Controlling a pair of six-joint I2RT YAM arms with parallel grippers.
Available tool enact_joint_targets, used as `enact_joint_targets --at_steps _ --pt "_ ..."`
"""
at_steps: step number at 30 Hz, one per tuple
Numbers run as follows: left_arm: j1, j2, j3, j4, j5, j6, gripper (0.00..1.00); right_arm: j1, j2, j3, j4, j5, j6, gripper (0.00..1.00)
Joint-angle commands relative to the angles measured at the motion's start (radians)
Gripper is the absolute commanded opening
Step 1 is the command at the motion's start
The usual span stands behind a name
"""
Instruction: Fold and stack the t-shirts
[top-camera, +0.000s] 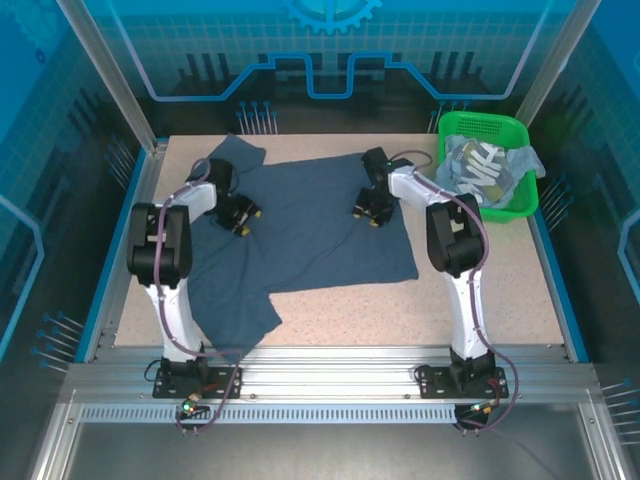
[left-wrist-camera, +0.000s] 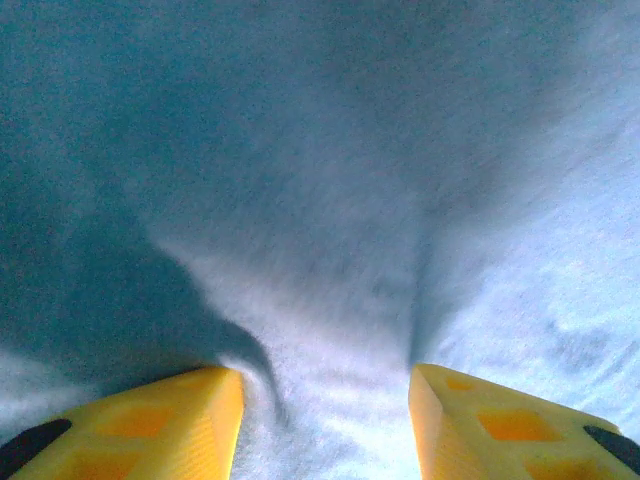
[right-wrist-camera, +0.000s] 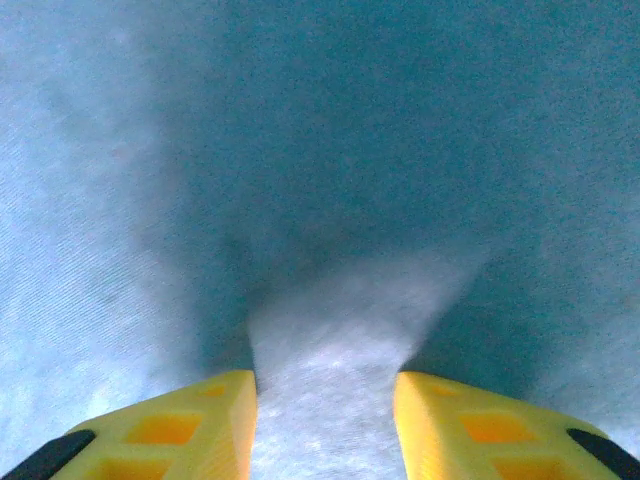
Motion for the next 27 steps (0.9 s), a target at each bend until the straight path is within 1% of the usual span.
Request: enact_joint_targets --at_steps 1,5,7,9,12,14,15,17,21,24,27 --pt "-0.018 0.109 0.103 -0.003 0.039 0.019 0.5 -0.068 0.095 0.08 -0.158 0.04 0.012 0.42" --pt "-0.032 0.199 0.276 -0.057 0.043 0.021 0.51 -0.126 0.168 0.209 -0.207 0.026 -0.003 0.42" --pt "-0.037 0.216 0.344 -0.088 0.03 0.018 0.54 -0.142 0.197 0.28 -0.227 0.015 -0.029 0.43" --pt "-0.042 0.191 0.366 -0.113 -0.002 0.026 0.59 -0.144 0.2 0.332 -0.226 -0.009 -0.08 0.44" --pt "-0.053 0.066 0.336 -0.158 -0.103 0.064 0.66 -0.122 0.147 0.371 -0.228 0.008 -0.152 0.47" --pt "-0.06 -0.061 0.255 -0.186 -0.181 0.072 0.68 -0.106 0.077 0.346 -0.218 0.033 -0.175 0.49" --pt "-0.062 -0.133 0.193 -0.212 -0.22 0.056 0.69 -0.099 0.028 0.318 -0.208 0.05 -0.177 0.51" --pt "-0.062 -0.277 0.047 -0.252 -0.244 -0.003 0.68 -0.087 -0.084 0.229 -0.173 0.076 -0.165 0.54" --pt "-0.105 -0.556 -0.297 -0.315 -0.215 -0.094 0.62 -0.059 -0.334 -0.039 -0.048 0.071 -0.125 0.56" --pt "-0.142 -0.723 -0.5 -0.389 -0.161 -0.157 0.6 -0.041 -0.504 -0.264 0.016 0.066 -0.11 0.56" --pt "-0.171 -0.88 -0.672 -0.409 -0.115 -0.234 0.58 -0.045 -0.631 -0.442 0.042 0.015 -0.098 0.56"
